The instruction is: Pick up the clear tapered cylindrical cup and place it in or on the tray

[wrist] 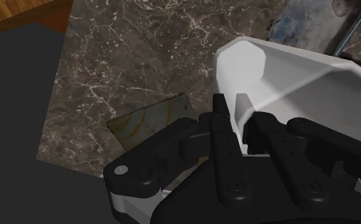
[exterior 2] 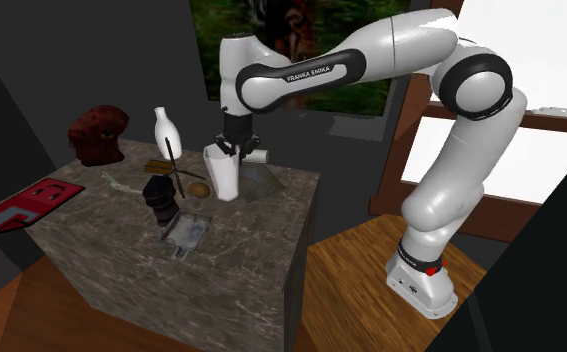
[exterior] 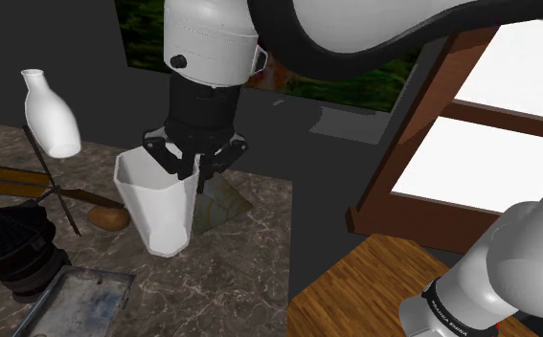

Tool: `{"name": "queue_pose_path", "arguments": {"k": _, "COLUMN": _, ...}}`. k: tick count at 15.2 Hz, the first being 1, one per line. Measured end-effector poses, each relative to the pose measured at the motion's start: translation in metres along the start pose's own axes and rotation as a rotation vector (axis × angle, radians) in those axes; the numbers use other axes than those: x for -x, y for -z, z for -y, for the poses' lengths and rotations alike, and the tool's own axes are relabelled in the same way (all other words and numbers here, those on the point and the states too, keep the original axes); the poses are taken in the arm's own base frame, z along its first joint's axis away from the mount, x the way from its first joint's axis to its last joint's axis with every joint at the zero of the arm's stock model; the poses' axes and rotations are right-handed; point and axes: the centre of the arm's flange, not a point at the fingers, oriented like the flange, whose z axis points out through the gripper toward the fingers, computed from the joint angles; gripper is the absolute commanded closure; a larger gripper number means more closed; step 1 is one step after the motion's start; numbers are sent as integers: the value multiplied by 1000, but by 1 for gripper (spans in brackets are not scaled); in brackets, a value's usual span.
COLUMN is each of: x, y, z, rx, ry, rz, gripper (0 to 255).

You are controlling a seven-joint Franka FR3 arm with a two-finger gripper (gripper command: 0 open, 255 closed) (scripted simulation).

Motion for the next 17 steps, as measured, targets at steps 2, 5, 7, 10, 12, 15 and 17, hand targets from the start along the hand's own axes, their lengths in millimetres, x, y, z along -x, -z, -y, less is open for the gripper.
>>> {"name": "queue_pose_path", "arguments": {"k": 2, "x": 4, "y": 1, "z": 24, "rx": 0, "ry": 0, "rz": 0, "gripper": 255}}
{"name": "queue_pose_path", "arguments": {"k": 5, "x": 15, "y": 8, "z": 60, "rx": 0, "ry": 1, "rz": 0, "gripper": 255}}
{"name": "queue_pose_path", "arguments": {"k": 7, "x": 19, "y": 8, "z": 86, "rx": -1, "ry": 1, "rz": 1, "gripper": 255}}
{"name": "queue_pose_path", "arguments": {"k": 10, "x": 27, "y": 13, "z": 126, "rx": -2, "ry": 0, "rz": 0, "gripper": 255}}
{"name": "queue_pose_path", "arguments": {"k": 12, "x": 29, "y": 17, "z": 148, "rx": -5, "ry": 3, "rz": 1, "gripper": 255}}
{"name": "queue_pose_path", "arguments": {"k": 15, "x": 33, "y": 4, "z": 161, "rx": 0, "ry": -2, "rz": -1, "gripper": 255}}
{"name": "queue_pose_path", "arguments": {"k": 17, "x": 34, "y": -5, "z": 163, "rx": 1, "ry": -3, "rz": -1, "gripper": 255}}
